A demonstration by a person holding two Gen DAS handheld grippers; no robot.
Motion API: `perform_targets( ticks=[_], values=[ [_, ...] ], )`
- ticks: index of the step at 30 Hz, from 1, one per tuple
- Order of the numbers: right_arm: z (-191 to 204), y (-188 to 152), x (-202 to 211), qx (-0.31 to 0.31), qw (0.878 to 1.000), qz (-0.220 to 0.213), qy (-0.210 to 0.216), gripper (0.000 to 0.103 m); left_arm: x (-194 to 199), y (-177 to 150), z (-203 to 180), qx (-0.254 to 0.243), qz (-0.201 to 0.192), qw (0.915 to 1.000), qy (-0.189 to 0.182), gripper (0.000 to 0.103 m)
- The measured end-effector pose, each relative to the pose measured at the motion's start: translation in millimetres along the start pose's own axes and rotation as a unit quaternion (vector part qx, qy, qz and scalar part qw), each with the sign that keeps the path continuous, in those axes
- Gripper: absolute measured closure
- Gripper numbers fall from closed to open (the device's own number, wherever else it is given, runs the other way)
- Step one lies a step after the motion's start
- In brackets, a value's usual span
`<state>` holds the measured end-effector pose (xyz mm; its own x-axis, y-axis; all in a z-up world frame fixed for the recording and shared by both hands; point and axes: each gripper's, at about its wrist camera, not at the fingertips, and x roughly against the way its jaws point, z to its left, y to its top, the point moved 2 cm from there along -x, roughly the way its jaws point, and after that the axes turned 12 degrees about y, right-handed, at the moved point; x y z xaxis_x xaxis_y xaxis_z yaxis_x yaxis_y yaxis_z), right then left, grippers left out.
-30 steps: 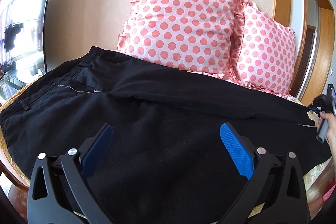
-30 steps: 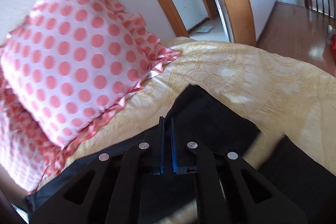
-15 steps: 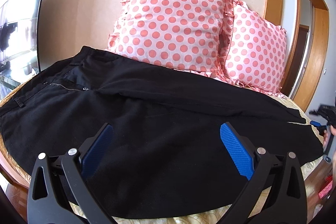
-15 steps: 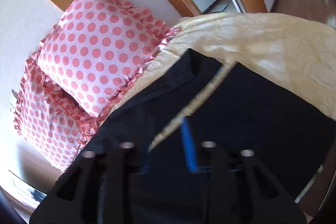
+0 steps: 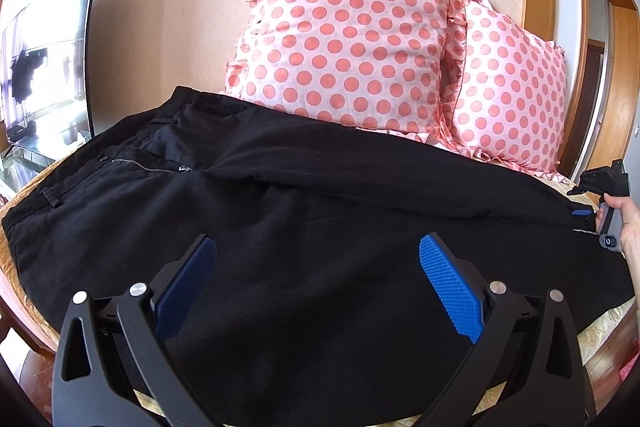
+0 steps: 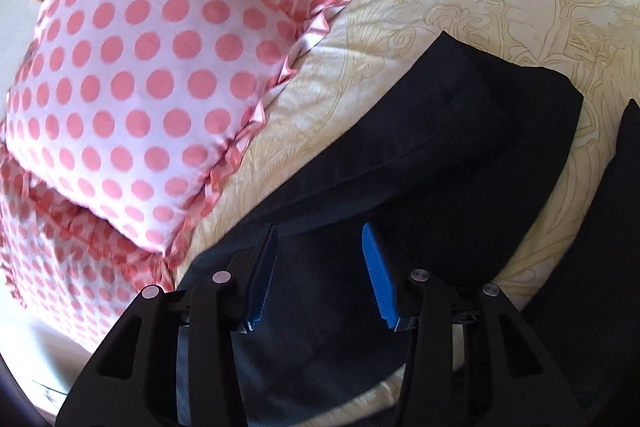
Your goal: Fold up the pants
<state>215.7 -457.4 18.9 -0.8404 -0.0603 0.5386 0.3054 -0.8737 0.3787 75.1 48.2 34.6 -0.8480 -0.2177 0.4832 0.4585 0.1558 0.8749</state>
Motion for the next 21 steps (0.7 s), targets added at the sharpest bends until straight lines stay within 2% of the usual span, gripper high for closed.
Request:
perform_targets(
  ticks=[3,5,6,8,10,12,15,21],
  values=[
    [-11.0,9.6,-2.1,-0.044,0.998,-0.036,0.019,0.058,-5.8,-1.8,-1.1,-0.001,0.007,1.0000,-0.003,0.002],
    [-17.3,16.0,-3.2,-0.064,0.996,-0.057,0.013,0.069,-7.1,-2.7,-1.3,0.000,0.008,1.0000,-0.004,0.002],
    [-20.0,19.9,-4.5,-0.068,0.995,-0.066,0.010,0.071,-7.5,-2.9,-0.7,0.001,0.009,1.0000,-0.004,0.002],
    [-24.7,25.6,-7.0,-0.073,0.994,-0.077,0.001,0.087,-7.3,-2.6,0.0,0.002,0.006,1.0000,-0.003,0.002],
    [-32.1,31.3,-7.9,-0.073,0.994,-0.081,-0.003,0.096,-7.0,-2.0,3.7,0.008,0.004,1.0000,-0.003,0.002],
    [-34.8,32.8,-4.3,-0.061,0.994,-0.087,0.001,0.097,-6.2,-0.9,8.1,0.017,0.002,0.9998,-0.004,0.002],
    [-27.3,31.0,13.6,-0.007,0.995,-0.098,0.018,0.099,-2.5,1.3,15.2,0.034,-0.001,0.9994,-0.010,0.002],
    [-4.6,12.1,90.0,0.078,0.984,-0.133,0.094,0.099,10.1,5.4,24.3,0.056,-0.018,0.9981,-0.021,0.002]
  ],
)
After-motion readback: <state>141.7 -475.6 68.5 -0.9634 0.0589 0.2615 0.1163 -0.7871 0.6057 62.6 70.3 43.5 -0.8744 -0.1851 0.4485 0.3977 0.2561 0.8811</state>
